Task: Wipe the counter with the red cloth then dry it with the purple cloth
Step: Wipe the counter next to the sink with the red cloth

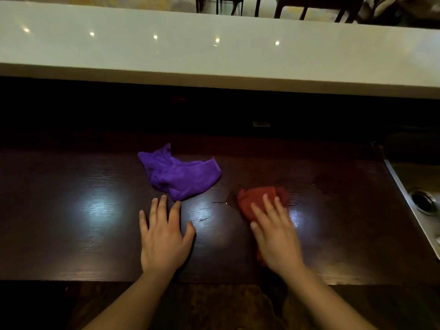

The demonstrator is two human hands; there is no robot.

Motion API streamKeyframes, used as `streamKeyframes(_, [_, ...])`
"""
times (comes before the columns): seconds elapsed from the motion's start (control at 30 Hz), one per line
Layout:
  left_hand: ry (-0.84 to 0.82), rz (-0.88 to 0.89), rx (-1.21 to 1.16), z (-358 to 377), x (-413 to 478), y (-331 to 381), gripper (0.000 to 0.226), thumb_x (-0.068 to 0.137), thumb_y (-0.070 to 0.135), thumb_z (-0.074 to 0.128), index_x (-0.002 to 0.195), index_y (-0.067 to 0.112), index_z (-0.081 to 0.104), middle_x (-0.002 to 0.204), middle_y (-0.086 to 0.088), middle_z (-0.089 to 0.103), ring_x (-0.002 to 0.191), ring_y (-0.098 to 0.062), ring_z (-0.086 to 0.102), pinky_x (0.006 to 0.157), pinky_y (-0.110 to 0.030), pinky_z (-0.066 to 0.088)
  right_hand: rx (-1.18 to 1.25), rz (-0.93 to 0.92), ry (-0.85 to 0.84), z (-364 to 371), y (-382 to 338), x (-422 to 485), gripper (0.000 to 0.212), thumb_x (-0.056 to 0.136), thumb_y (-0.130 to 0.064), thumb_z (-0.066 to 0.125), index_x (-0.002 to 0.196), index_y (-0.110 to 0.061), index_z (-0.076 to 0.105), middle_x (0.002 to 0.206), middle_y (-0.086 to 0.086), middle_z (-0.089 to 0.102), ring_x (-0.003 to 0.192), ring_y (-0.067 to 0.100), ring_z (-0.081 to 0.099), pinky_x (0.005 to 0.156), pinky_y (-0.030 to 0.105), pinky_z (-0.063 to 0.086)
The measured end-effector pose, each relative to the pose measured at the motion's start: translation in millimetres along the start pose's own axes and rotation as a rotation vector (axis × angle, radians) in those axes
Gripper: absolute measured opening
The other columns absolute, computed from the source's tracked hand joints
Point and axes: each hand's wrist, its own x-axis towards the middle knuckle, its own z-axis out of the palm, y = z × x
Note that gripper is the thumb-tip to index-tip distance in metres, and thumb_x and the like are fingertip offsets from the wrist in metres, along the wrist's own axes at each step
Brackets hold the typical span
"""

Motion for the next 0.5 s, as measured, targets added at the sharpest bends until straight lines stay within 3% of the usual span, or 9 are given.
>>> streamKeyframes(0.07, [-0.009, -0.008, 0.013, 1.2, 0.5, 0.4, 0.066, 0.087, 0.054, 0.036, 0.141, 0.017, 0.046, 0.155, -0.017, 0.035, 0.148, -0.031, 0.021, 0.119, -0.058, 0.015, -0.035, -0.178, -0.063, 7.6, -4.6, -40.9, 0.049, 0.096, -0.043, 0.038, 0.143, -0.030, 0.041, 0.158, 0.005, 0.030, 0.148, 0.029, 0.019, 0.118, 0.047, 0.023])
streamKeyframes(0.13, [-0.002, -0.006, 0.017, 2.5, 0.9, 0.2, 0.065, 0.087, 0.053, 0.037, 0.140, 0.017, 0.046, 0.155, -0.017, 0.035, 0.148, -0.030, 0.021, 0.119, -0.058, 0.015, -0.046, -0.231, -0.090, 7.8, 9.3, -40.7, 0.049, 0.096, -0.044, 0.038, 0.142, -0.028, 0.042, 0.158, 0.002, 0.031, 0.149, 0.025, 0.018, 0.120, 0.043, 0.019])
streamKeyframes(0.23, [0.003, -0.009, 0.015, 2.2, 0.7, 0.6, 0.064, 0.087, 0.052, 0.038, 0.140, 0.018, 0.046, 0.155, -0.016, 0.035, 0.149, -0.030, 0.021, 0.120, -0.057, 0.014, -0.014, -0.053, 0.018, -4.9, 23.7, 11.3, 0.044, 0.096, -0.034, 0.046, 0.138, -0.020, 0.051, 0.154, 0.007, 0.039, 0.146, 0.028, 0.026, 0.119, 0.045, 0.025])
streamKeyframes(0.33, [0.009, -0.016, 0.005, 1.7, 0.6, 1.1, 0.064, 0.086, 0.051, 0.039, 0.140, 0.017, 0.046, 0.155, -0.016, 0.036, 0.148, -0.029, 0.021, 0.120, -0.057, 0.013, 0.069, 0.152, -0.010, -15.7, 15.3, 58.4, 0.044, 0.097, -0.029, 0.050, 0.140, -0.021, 0.049, 0.158, 0.008, 0.030, 0.149, 0.030, 0.017, 0.121, 0.045, 0.018])
streamKeyframes(0.4, [0.011, -0.017, 0.003, 1.3, 0.8, 1.3, 0.063, 0.086, 0.051, 0.039, 0.140, 0.018, 0.047, 0.155, -0.016, 0.036, 0.148, -0.030, 0.022, 0.120, -0.057, 0.013, 0.066, 0.050, -0.016, -11.2, 0.9, 47.0, 0.045, 0.094, -0.029, 0.053, 0.138, -0.022, 0.051, 0.157, 0.011, 0.032, 0.148, 0.032, 0.019, 0.120, 0.045, 0.021])
streamKeyframes(0.5, [0.009, -0.024, 0.008, 1.2, 0.4, 1.6, 0.063, 0.087, 0.052, 0.038, 0.140, 0.018, 0.046, 0.155, -0.016, 0.036, 0.148, -0.029, 0.021, 0.121, -0.056, 0.012, 0.060, -0.267, -0.076, -1.3, -14.3, -15.1, 0.045, 0.088, -0.033, 0.055, 0.132, -0.028, 0.055, 0.153, 0.007, 0.039, 0.145, 0.031, 0.029, 0.116, 0.046, 0.029])
